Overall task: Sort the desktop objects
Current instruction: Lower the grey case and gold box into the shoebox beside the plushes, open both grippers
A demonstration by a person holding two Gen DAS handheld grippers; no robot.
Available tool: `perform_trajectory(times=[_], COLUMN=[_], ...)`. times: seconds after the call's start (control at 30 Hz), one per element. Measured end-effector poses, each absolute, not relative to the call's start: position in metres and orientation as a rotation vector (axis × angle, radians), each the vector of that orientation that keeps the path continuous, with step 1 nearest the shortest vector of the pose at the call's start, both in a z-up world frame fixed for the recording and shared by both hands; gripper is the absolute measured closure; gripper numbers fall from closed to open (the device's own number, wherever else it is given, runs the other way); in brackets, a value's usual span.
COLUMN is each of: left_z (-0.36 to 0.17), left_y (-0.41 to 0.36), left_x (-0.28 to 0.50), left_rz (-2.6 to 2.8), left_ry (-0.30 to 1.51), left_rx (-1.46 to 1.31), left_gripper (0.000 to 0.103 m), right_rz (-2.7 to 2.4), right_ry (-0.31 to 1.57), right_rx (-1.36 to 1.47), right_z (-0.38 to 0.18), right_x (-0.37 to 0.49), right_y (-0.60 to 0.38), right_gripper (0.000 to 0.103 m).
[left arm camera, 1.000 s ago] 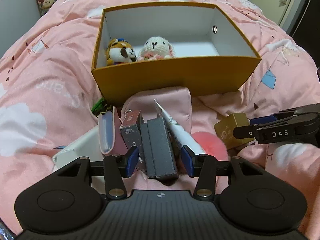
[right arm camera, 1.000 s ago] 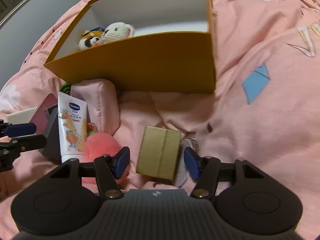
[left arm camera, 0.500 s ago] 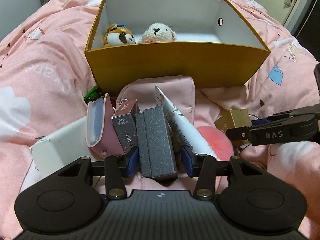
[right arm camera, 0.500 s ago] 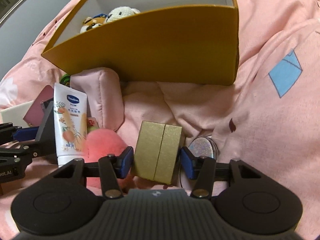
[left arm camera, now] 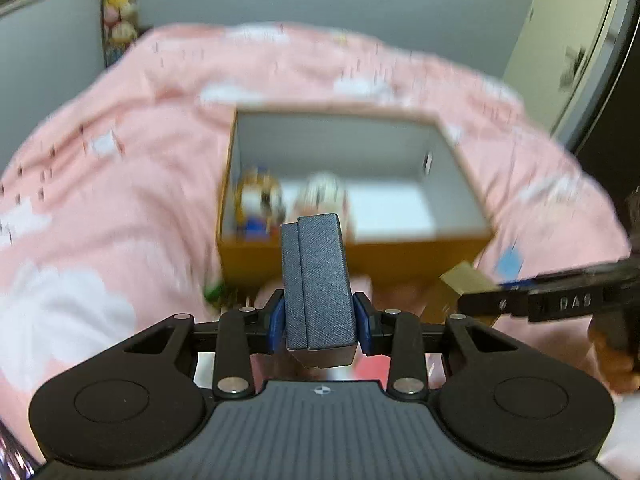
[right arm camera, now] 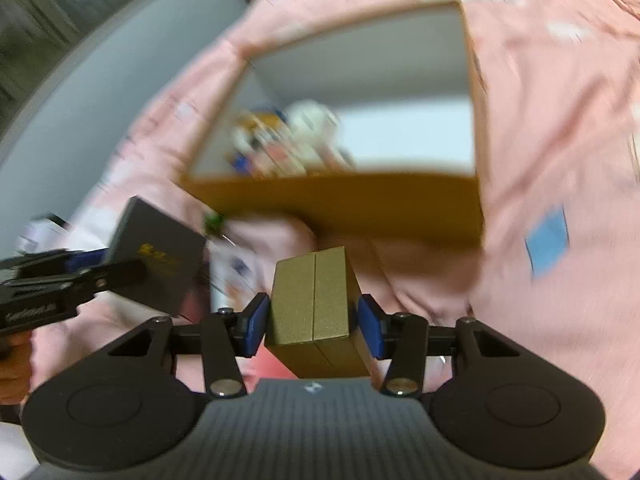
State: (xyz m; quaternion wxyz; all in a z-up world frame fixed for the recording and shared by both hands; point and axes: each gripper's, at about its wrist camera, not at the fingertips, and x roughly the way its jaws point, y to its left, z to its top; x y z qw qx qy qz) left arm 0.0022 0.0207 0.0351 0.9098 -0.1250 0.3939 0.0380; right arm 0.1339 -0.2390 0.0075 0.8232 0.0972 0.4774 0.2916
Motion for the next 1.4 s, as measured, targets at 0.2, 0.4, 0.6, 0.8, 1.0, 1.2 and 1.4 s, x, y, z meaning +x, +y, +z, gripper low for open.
perform_trajectory(times=[0.2, 0.4, 0.6, 0.8, 1.0, 1.2, 1.4], left_z=[0.051, 0.054, 0.013, -0.027, -0.044, -0.05, -0.052], left_y=[0.015, 0.02, 0.01, 0.012, 0.003, -0.002, -0.002], left_x=[0.026, 0.072, 0.129, 0.152, 0.158, 0.159, 0.157], left_rz=[0.083, 0.004, -0.038, -0.053, -0.038, -0.018, -0.034], left_ry=[0.72, 0.69, 0.818, 0.904, 0.951, 0.989, 0.979], left_rx=[-0.241, -0.331, -0.304, -0.333, -0.298, -0.262, -0.249], left_gripper=[0.063, 0.063, 0.063, 0.063, 0.063, 0.063, 0.062], right_rz=[0.597, 0.539, 0.458, 0.405, 0.378, 0.386, 0.342], right_ry=[0.85, 0.804, 0.896, 0.943, 0.927, 0.967, 1.026], right_rx=[0.277, 0.349, 0.344, 0.325, 0.251, 0.263, 0.214], right_z=[0.039, 0.052, 0.018, -0.015, -0.016, -0.011, -0.021], right_x=[0.15, 0.188, 0.234, 0.252, 0.256, 0.257, 0.264], right_y=[-0.245, -0.239, -0.23, -0.227, -0.217, -0.211, -0.197], right_gripper=[0.052, 0.052, 0.052, 0.053, 0.052, 0.053, 0.053])
